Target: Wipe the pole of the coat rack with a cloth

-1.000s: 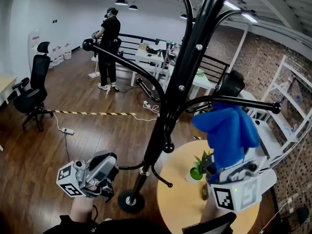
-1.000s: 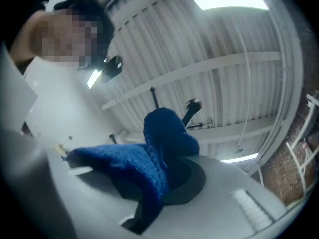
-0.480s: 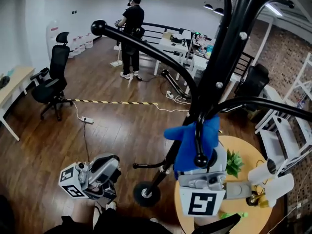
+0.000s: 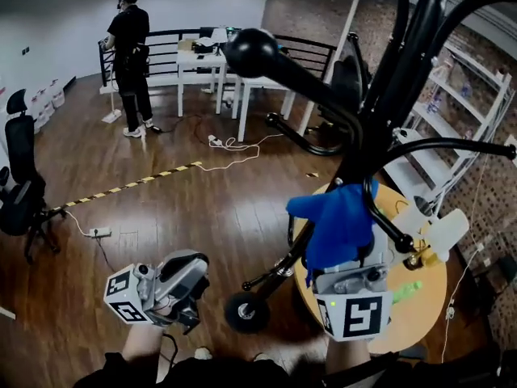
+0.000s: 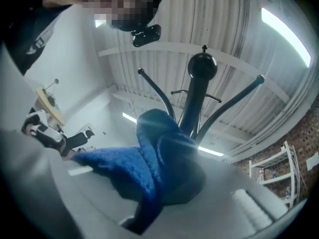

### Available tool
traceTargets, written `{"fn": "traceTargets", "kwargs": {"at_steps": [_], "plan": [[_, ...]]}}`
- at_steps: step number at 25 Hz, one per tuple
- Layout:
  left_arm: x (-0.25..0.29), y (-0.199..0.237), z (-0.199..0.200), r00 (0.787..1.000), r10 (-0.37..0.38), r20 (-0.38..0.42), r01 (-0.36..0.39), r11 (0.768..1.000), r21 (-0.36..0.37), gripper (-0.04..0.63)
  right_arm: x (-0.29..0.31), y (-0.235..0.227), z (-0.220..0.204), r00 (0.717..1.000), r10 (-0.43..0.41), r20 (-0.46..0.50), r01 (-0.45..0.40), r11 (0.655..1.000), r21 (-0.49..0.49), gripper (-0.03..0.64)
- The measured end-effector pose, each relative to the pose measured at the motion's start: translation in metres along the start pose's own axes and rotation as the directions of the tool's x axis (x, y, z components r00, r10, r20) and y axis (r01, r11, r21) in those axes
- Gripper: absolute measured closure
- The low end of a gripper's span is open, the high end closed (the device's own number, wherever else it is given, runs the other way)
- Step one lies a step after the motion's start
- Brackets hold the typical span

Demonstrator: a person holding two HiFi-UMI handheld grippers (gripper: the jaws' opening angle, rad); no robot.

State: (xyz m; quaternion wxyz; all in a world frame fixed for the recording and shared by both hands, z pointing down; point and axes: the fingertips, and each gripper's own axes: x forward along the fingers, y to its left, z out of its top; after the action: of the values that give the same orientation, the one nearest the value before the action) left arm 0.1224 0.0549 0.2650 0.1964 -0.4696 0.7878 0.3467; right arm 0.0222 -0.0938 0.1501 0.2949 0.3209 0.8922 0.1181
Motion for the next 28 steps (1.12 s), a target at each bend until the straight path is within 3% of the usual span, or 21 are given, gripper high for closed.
{"fn": "traceTargets", "kwargs": {"at_steps": [4,8,11,14,20,25,28], "plan": [[0.010,0.005,-0.004,0.998,-0.049,-0.025,0.048,0.998,-0.043,0.595,-0.020,-0.005,-0.044,0.994,-0.054,-0.100,0.061,0.996,0.070,0.594],[0.022,0.007,-0.008,0.997,-0.062,-0.047,0.058,0.995,-0.077,0.595,-0.048,0.024,-0.100,0.973,-0.027,-0.227,0.060,0.989,0.138,0.595],[0.031,0.001,-0.010,0.994,-0.088,-0.066,0.082,0.993,-0.081,0.595,-0.077,0.050,-0.155,0.941,0.009,-0.339,0.075,0.970,0.233,0.595],[0.036,0.000,-0.014,0.993,-0.085,-0.083,0.079,0.995,-0.067,0.595,-0.108,0.077,-0.218,0.883,0.077,-0.464,0.100,0.933,0.345,0.595],[0.043,-0.010,-0.014,0.991,-0.090,-0.104,0.086,0.996,-0.039,0.595,-0.145,0.107,-0.281,0.823,0.146,-0.548,0.137,0.887,0.442,0.595],[0.043,-0.014,-0.019,0.992,-0.078,-0.102,0.075,0.997,-0.033,0.595,-0.148,0.107,-0.286,0.809,0.182,-0.559,0.165,0.842,0.513,0.595],[0.042,-0.017,-0.021,0.992,-0.074,-0.101,0.073,0.997,-0.018,0.595,-0.133,0.085,-0.259,0.856,0.151,-0.494,0.184,0.805,0.564,0.595]]}}
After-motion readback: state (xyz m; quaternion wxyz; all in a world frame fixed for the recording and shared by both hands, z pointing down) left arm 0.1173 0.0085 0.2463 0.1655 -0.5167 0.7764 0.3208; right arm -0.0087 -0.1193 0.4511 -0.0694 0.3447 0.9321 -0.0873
